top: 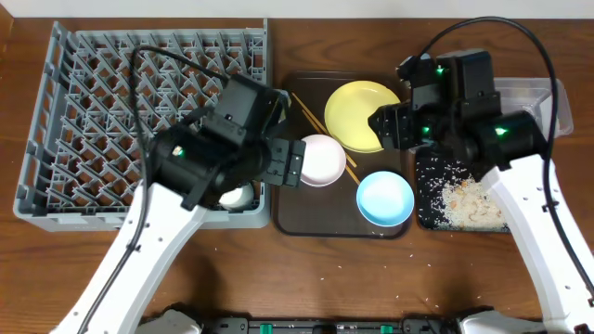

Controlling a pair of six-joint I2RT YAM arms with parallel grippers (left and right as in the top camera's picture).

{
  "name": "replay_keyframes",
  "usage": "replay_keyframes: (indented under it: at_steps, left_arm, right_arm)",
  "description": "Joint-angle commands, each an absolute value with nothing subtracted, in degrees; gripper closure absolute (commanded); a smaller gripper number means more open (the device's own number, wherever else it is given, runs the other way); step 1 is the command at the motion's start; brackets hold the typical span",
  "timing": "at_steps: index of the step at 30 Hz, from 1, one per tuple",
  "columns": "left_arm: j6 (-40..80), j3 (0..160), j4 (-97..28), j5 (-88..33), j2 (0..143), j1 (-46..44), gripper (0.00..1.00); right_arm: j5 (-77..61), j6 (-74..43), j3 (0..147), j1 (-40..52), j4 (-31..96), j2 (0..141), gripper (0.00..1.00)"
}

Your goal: Sort waste into correct bins and load items into the dishwasher

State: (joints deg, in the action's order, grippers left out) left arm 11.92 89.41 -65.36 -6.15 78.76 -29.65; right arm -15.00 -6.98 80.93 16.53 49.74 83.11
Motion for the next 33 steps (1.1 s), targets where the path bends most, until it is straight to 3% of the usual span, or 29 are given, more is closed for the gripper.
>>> replay_keyframes:
  at_steps: [1,7,14,22,29,33]
  left_arm:
    - [11.2,90.3,-64.2,-4.9,75.3,-29.5,0.11]
    - [11.6,90.3,-61.1,-4.9,74.8,-29.5,0.11]
    - [17.7,90.3,-58.9,-4.9,75.1,-29.6,0.11]
    - [19.4,90.2,-56.6,-7.6,78.9,-30.3,0.11]
    - [20.7,90.2,-54.9,-9.1,85.4,-34.6,0.06]
    - [21.9,90.2,-54.1,-10.1,91.6,-38.7,0.06]
  right_arm:
    - [-14.6,-9.9,81.6,19.0,50.0,84.4,0.29]
    - [-7.4,-14.9,81.6,21.8,50.6,84.4,0.23]
    - [-4.4,-15.9,82.5,20.3,50.4,80.7,0.02]
    - [5.9,-18.8,83.2,12.5,53.4,68.0,0.01]
    - [26.0,-26.9,83.2,4.7,64.3,60.4,0.01]
    - [27.2,-29.8,83.2,-0.3,66.8,59.7,0.01]
